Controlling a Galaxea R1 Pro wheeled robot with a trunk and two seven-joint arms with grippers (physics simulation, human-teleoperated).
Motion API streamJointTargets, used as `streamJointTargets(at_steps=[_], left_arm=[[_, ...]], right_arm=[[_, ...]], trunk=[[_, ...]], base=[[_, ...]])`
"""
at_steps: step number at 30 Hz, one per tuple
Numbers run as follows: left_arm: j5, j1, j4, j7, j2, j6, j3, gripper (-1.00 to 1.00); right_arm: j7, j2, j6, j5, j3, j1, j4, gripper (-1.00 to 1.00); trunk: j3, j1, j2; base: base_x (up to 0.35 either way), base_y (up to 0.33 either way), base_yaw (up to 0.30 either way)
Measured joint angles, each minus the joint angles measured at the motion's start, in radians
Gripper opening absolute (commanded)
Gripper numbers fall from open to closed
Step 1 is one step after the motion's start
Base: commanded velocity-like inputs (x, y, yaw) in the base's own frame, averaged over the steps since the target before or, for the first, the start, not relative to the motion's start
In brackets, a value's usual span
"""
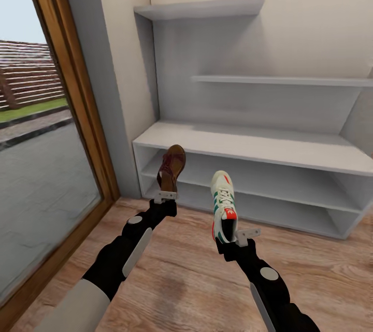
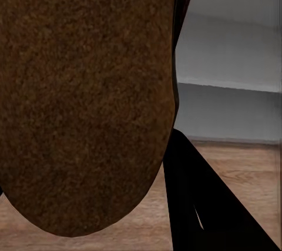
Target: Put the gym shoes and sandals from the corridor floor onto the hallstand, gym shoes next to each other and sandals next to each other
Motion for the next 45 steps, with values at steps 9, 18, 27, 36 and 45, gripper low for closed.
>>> streamJointTargets(at_steps=[9,18,27,36,45], left_arm=[[0.000,0.000,0.000,0.000,0.000,-0.001,0.000,-1.00],[0.000,0.000,0.000,0.000,-0.006,-0.001,0.000,-1.00],[0.000,0.000,0.000,0.000,-0.012,0.000,0.000,-1.00],[-0.001,0.000,0.000,0.000,-0.012,0.000,0.000,-1.00],[-0.001,0.000,0.000,0.000,-0.012,0.000,0.000,-1.00]], right_arm=[[0.000,0.000,0.000,0.000,0.000,0.000,0.000,-1.00],[0.000,0.000,0.000,0.001,0.000,0.000,0.000,-1.00],[0.000,0.000,0.000,0.000,0.000,0.000,0.000,-1.00],[0.000,0.000,0.000,0.000,0.001,0.000,0.000,-1.00],[0.000,0.001,0.006,0.001,0.001,0.000,0.000,-1.00]], trunk=[[0.000,0.000,0.000],[0.000,0.000,0.000],[0.000,0.000,0.000],[0.000,0.000,0.000],[0.000,0.000,0.000]], base=[[0.000,0.069,-0.270],[0.000,0.003,-0.270],[0.000,0.002,-0.253],[0.000,0.067,-0.037],[0.000,0.004,-0.001]])
